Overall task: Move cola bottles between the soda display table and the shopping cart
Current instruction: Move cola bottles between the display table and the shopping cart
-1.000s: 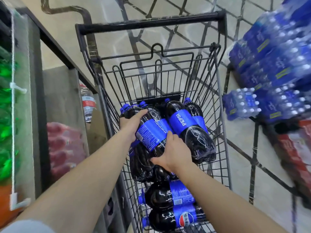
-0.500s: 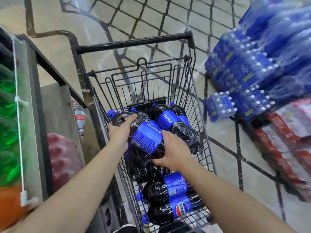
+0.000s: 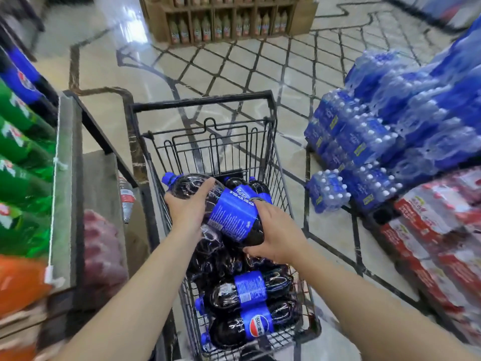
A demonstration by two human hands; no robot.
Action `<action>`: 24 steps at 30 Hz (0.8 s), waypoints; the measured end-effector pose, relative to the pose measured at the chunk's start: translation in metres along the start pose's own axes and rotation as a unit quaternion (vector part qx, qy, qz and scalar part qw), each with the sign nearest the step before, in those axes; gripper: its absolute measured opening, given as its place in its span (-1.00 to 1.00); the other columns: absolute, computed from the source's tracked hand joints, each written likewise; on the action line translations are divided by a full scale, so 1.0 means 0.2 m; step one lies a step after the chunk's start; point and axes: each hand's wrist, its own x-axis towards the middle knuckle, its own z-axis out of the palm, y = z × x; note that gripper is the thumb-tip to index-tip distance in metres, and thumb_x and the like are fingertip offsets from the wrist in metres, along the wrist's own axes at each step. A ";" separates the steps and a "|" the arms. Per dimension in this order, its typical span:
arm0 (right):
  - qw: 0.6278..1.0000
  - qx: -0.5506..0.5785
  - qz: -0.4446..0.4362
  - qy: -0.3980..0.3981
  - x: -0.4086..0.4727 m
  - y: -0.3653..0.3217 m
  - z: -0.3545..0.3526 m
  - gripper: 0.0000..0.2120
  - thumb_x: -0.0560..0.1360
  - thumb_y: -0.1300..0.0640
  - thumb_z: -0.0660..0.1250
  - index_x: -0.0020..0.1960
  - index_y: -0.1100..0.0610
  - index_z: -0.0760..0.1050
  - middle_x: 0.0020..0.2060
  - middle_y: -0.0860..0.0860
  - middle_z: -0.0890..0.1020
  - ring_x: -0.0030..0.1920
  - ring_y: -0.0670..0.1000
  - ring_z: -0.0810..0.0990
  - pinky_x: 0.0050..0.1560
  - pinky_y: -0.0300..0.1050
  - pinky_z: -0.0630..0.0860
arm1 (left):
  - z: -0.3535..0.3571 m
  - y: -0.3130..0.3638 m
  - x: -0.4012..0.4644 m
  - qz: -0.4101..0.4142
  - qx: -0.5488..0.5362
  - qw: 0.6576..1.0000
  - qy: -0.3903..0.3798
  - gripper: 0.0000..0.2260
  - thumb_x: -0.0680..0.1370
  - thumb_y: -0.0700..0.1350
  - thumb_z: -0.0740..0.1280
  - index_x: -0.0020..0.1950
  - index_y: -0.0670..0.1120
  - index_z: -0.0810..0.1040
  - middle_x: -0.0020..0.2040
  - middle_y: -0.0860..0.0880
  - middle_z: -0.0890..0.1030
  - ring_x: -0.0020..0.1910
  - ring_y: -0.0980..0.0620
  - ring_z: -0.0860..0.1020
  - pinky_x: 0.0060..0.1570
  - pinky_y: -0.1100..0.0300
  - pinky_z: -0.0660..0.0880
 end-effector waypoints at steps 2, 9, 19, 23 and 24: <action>0.999 0.003 -0.031 0.009 -0.07 0.03 -0.05 0.14 0.32 -0.29 0.54 0.65 0.20 0.08 0.57 0.10 0.30 0.55 0.09 0.26 0.55 -0.07 0.19 | -0.01 -0.01 -0.14 0.025 -0.011 1.000 0.011 0.13 0.15 0.15 0.74 0.57 -0.01 0.21 0.28 -0.10 0.60 0.06 -0.13 0.72 0.12 -0.23 0.67; 0.990 -0.010 -0.143 0.005 -0.35 0.09 -0.22 0.13 0.28 -0.30 0.55 0.62 0.19 0.13 0.50 0.08 0.37 0.47 0.10 0.36 0.48 -0.05 0.29 | -0.08 -0.17 -0.49 0.094 -0.070 0.989 0.089 0.25 -0.09 0.35 0.75 0.50 0.16 0.25 0.29 -0.04 0.62 0.10 -0.13 0.72 0.09 -0.27 0.65; 0.965 -0.041 -0.258 -0.025 -0.84 -0.03 -0.41 0.10 0.38 -0.27 0.54 0.66 0.14 0.04 0.57 0.02 0.29 0.55 0.04 0.26 0.46 -0.18 0.20 | -0.34 -0.30 -1.19 0.132 -0.085 0.971 0.178 0.30 -0.14 0.36 0.74 0.50 0.13 0.24 0.31 -0.07 0.61 0.18 -0.16 0.68 0.15 -0.30 0.62; 0.955 -0.047 -0.292 -0.026 -1.01 -0.11 -0.45 0.12 0.37 -0.28 0.54 0.67 0.14 0.02 0.59 0.03 0.25 0.57 0.06 0.22 0.53 -0.12 0.14 | -0.44 -0.32 -1.51 0.155 -0.112 0.962 0.197 0.36 -0.18 0.36 0.74 0.52 0.05 0.23 0.30 -0.12 0.60 0.13 -0.19 0.69 0.07 -0.32 0.65; 0.952 -0.048 -0.300 -0.022 -1.05 -0.12 -0.45 0.13 0.36 -0.28 0.54 0.66 0.14 0.02 0.59 0.04 0.25 0.57 0.07 0.22 0.54 -0.10 0.15 | -0.47 -0.33 -1.57 0.163 -0.122 0.959 0.199 0.32 -0.13 0.33 0.75 0.52 0.04 0.25 0.28 -0.12 0.62 0.09 -0.19 0.71 0.01 -0.33 0.66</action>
